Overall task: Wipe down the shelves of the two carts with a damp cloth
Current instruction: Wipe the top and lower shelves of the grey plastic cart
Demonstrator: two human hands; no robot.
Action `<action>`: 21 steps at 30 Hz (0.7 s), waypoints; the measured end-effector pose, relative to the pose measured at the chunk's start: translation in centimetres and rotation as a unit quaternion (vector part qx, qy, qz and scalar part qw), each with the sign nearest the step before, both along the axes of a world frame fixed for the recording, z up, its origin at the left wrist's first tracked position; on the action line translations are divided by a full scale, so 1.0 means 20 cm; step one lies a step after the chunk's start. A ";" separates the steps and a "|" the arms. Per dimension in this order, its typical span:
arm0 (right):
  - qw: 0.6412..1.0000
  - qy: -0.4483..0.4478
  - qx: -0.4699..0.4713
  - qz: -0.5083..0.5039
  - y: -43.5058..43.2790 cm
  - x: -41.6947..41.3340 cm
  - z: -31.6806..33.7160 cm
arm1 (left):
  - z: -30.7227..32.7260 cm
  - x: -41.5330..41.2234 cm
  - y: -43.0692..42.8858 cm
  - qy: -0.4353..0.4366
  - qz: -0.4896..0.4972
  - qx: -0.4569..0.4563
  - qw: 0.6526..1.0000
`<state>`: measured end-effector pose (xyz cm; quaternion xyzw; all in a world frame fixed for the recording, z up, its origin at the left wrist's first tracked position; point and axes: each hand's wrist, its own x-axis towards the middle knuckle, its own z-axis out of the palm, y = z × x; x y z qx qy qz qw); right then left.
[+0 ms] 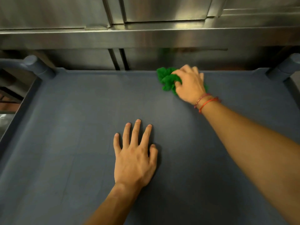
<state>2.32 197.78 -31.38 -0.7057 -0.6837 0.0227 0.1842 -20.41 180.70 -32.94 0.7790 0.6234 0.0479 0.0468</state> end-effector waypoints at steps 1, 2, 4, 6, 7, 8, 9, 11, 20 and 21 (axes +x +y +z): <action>1.000 0.007 0.004 -0.005 0.03 0.01 0.00 | 0.00 0.00 0.00 0.000 0.000 -0.001 1.000; 1.000 0.013 0.005 -0.006 0.04 0.02 -0.01 | 0.00 0.00 0.00 0.001 0.001 -0.003 1.000; 1.000 0.027 -0.003 -0.011 0.01 0.01 -0.01 | 0.00 0.00 0.00 0.003 0.004 -0.006 1.000; 0.999 0.043 -0.016 -0.020 -0.08 0.00 -0.01 | 0.01 -0.01 0.00 0.003 0.005 -0.007 1.000; 0.999 0.044 -0.021 -0.016 -0.16 -0.01 -0.02 | 0.01 -0.01 0.00 0.002 0.006 -0.006 1.000; 0.999 0.039 -0.024 -0.006 -0.25 -0.03 -0.02 | 0.01 0.00 0.00 0.000 0.007 -0.003 1.000; 0.999 0.034 -0.026 0.007 -0.35 -0.04 -0.02 | 0.01 0.00 0.00 -0.003 0.008 -0.001 1.000; 0.998 0.030 -0.025 0.039 -0.59 -0.08 -0.02 | 0.01 0.00 0.00 -0.006 0.009 -0.002 1.000; 0.989 0.044 -0.048 0.134 -0.87 -0.07 -0.01 | 0.02 0.00 -0.01 -0.002 0.004 -0.005 1.000; 0.989 0.042 -0.048 0.131 -0.82 -0.06 -0.02 | 0.02 0.00 -0.01 -0.001 0.005 -0.003 1.000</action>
